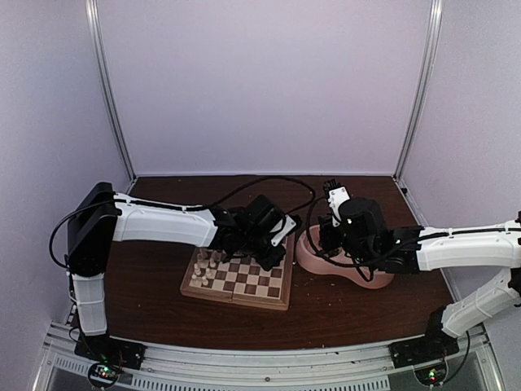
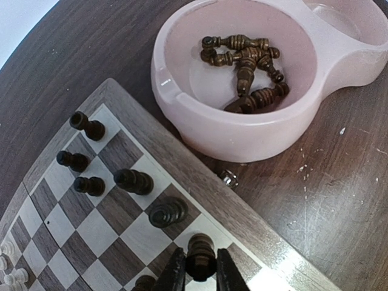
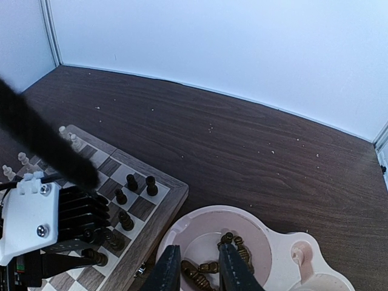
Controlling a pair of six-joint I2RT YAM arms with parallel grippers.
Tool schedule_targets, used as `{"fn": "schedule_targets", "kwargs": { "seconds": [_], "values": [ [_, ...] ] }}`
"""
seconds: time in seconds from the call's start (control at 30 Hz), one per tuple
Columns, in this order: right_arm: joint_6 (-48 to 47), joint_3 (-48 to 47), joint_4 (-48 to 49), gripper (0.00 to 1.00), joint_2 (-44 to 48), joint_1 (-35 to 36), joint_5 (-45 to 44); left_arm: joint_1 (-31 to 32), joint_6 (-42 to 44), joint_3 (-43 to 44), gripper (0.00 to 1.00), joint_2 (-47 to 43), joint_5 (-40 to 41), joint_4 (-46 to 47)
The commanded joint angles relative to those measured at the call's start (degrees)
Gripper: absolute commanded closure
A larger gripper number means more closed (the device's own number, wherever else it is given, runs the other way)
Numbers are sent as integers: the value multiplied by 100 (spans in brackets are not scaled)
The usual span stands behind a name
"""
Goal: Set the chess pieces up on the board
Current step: Place the king at e8, then pick up the pawn from the chessboard.
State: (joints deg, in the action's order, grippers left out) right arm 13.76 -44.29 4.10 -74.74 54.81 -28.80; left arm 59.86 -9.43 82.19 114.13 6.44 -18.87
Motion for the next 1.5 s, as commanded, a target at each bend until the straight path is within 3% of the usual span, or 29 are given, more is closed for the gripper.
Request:
{"fn": "schedule_targets", "kwargs": {
  "seconds": [0.0, 0.2, 0.43, 0.53, 0.63, 0.8, 1.1, 1.47],
  "values": [
    [66, 8, 12, 76, 47, -31, -47, 24, 3, 104, 78, 4, -20, 173],
    [66, 13, -4, 76, 65, -31, -48, 25, 10, 82, 61, -53, -19, 162],
    [66, 26, -14, 75, 101, -31, -76, 26, -84, -91, 52, -353, -86, 182],
    [56, 40, -23, 76, 125, -31, -90, 24, -121, -263, 51, -598, -113, 210],
    [57, 67, -19, 76, 159, -33, -109, 11, -159, -523, 59, -958, -36, 285],
    [40, 113, 38, 75, 199, -31, -115, -159, -323, -936, 62, -1377, -157, 382],
    [57, 130, 12, 76, 238, -40, -145, -433, -446, -764, 67, -1005, -265, -126],
    [82, 106, 13, 75, 174, -38, -85, -580, -472, -564, 64, -593, -376, -243]
  ]
}}
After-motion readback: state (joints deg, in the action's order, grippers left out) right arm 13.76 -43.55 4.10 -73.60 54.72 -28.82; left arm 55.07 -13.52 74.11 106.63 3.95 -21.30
